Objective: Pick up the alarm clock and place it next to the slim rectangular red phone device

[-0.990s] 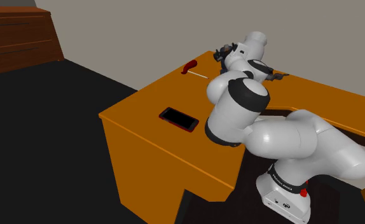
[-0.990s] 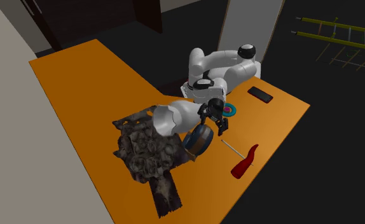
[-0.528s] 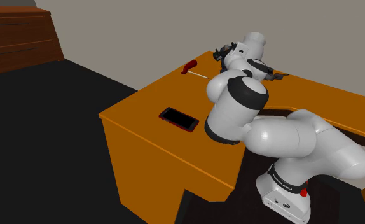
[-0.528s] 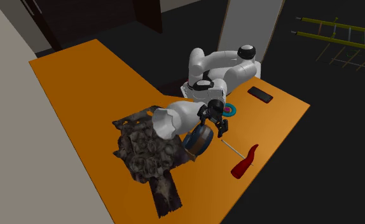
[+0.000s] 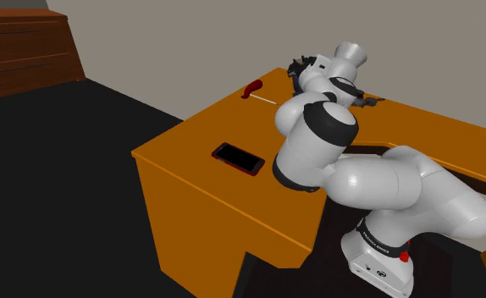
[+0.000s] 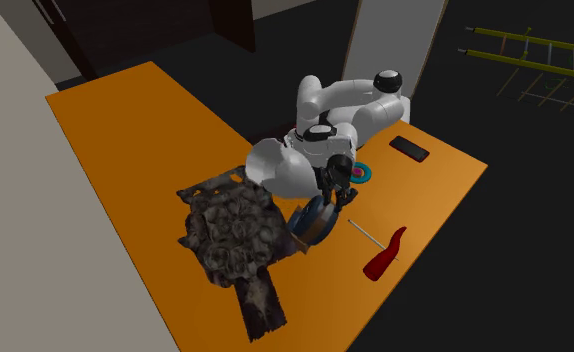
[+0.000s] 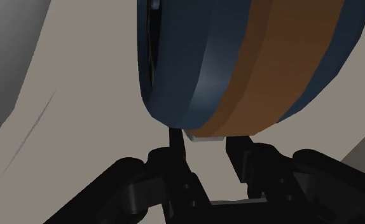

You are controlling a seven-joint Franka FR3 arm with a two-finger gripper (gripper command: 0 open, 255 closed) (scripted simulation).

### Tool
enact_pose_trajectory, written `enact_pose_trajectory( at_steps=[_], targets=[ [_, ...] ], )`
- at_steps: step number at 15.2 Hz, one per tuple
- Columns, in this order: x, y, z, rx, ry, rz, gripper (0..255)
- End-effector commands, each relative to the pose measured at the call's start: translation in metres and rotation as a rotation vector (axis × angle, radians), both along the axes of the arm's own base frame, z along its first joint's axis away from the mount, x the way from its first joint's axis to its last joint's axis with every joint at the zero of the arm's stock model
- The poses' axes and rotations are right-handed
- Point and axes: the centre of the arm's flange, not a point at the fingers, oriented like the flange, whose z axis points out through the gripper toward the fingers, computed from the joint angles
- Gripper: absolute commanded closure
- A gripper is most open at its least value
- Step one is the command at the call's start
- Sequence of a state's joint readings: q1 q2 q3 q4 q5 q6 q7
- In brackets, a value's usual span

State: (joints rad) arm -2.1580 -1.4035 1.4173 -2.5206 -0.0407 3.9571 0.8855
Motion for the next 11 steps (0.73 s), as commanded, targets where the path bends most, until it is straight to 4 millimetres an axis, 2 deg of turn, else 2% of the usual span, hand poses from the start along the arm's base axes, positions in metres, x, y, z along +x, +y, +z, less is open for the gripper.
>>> enact_pose_trajectory(
  at_steps=[1,4,11],
  targets=[
    [0.000,-0.002,-0.006,0.005,0.020,-0.004,255],
    [0.001,-0.001,-0.007,0.005,0.020,-0.004,255],
    [0.000,-0.001,0.030,0.005,0.020,-0.004,255]
  ],
)
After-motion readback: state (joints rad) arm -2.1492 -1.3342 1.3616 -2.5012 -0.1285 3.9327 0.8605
